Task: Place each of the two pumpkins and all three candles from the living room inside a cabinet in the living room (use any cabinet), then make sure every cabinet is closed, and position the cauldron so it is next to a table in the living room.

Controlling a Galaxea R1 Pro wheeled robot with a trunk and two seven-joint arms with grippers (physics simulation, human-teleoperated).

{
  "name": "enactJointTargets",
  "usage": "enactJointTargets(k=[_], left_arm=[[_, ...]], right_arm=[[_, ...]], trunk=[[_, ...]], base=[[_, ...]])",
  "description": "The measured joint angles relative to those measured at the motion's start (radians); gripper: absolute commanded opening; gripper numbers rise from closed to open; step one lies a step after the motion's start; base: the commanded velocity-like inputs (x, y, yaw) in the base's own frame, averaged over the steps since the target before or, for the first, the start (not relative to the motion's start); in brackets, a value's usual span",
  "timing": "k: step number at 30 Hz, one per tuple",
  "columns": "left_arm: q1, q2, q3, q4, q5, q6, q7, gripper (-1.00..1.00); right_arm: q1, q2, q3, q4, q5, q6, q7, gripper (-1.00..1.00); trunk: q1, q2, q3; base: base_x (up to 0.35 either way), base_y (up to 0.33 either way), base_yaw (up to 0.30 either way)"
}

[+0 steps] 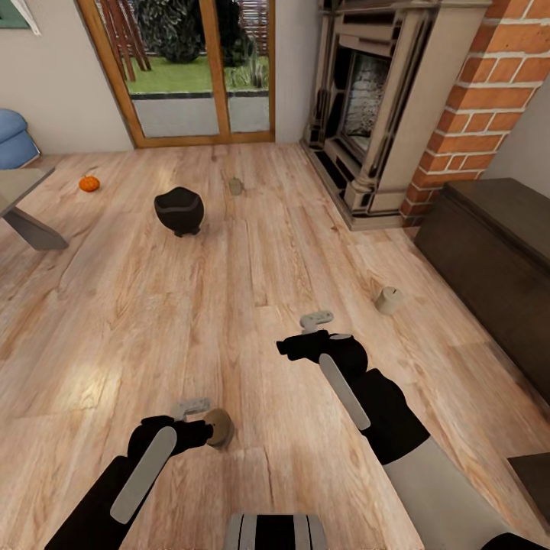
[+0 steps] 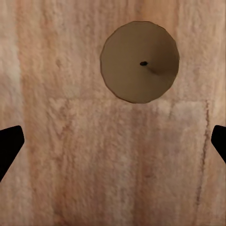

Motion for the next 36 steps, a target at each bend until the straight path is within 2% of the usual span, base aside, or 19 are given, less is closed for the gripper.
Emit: enactJointTargets(k=[2,11,36], left_arm=[[0.000,-0.001,-0.001,0.002,-0.001,0.000,-0.009,1.00],[0.000,-0.003,-0.036,0.006,-0.009,-0.001,-0.024,1.00],[0.000,-0.009,-0.044,-0.001,-0.010,-0.003,-0.025,1.00]], right_arm=[[0.000,0.000,-0.005,0.018,0.001,-0.002,0.000,1.00],[0.000,-0.002,-0.010,0.135,0.004,-0.013,-0.004,1.00],[0.000,-0.001,-0.011,0.146,0.006,-0.015,-0.013,1.00]], trunk=[[0.001,0.000,-0.008],[0.001,-0.001,-0.008],[0.001,-0.001,-0.008]], base=[[0.000,0.000,0.000],[0.000,0.000,0.000],[0.128,0.000,0.000]])
